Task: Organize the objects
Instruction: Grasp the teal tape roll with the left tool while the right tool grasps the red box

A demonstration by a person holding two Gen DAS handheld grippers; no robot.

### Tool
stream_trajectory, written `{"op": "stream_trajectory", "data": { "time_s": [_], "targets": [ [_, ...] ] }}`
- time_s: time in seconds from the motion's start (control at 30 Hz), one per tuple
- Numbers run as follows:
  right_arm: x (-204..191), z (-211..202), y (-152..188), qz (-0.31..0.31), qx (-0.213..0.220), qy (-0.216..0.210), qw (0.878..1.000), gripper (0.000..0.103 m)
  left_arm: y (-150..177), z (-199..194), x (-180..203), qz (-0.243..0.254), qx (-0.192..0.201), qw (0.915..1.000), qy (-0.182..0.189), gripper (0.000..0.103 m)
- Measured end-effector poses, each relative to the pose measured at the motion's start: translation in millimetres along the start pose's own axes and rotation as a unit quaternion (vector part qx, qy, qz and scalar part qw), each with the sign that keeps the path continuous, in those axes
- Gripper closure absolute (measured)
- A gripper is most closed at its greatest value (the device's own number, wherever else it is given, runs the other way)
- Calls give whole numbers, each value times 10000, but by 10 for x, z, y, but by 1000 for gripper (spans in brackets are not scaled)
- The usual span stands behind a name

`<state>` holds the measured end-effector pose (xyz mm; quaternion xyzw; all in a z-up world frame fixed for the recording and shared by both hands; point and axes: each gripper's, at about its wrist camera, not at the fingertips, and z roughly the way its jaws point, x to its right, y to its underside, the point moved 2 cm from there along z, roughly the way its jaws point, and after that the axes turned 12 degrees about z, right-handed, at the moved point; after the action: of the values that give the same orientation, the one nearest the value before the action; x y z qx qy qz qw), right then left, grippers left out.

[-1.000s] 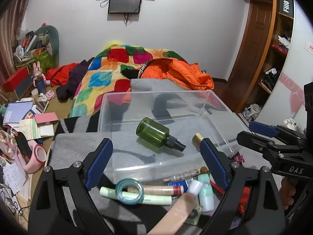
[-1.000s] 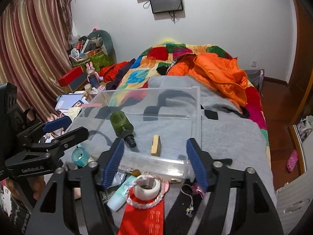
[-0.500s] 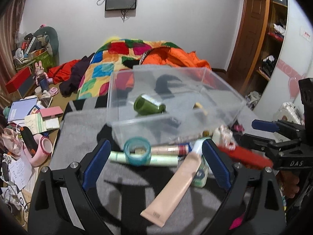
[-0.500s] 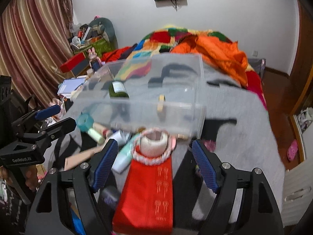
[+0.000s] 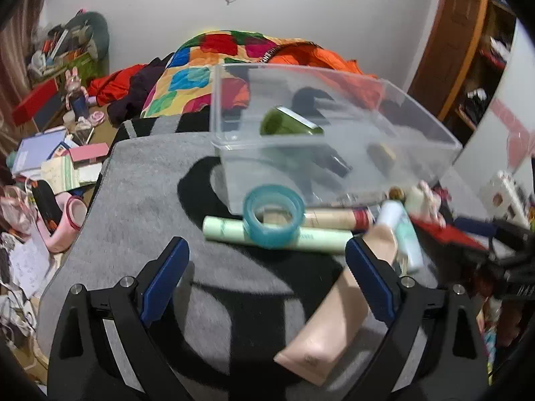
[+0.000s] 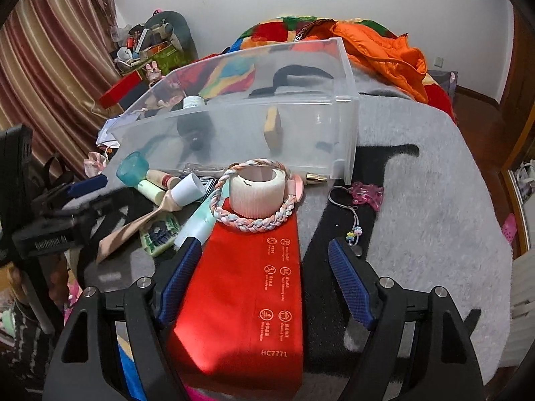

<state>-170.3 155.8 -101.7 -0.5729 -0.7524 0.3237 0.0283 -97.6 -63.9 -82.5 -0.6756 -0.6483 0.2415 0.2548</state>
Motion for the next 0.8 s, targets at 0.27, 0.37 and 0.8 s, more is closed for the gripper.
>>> {"op": "stream_trajectory", "data": {
  "time_s": [0.27, 0.37, 0.8],
  "targets": [
    [-13, 58, 40, -168, -53, 90, 9998, 48, -152, 58, -30, -15, 131, 9999, -61, 27],
    [11, 51, 35, -141, -34, 77, 9999, 52, -143, 128, -5, -12, 57, 10000, -42, 36],
    [101, -186, 132, -127, 192, 200, 9995, 52, -124, 63, -47, -40, 183, 9997, -135, 64]
  ]
}}
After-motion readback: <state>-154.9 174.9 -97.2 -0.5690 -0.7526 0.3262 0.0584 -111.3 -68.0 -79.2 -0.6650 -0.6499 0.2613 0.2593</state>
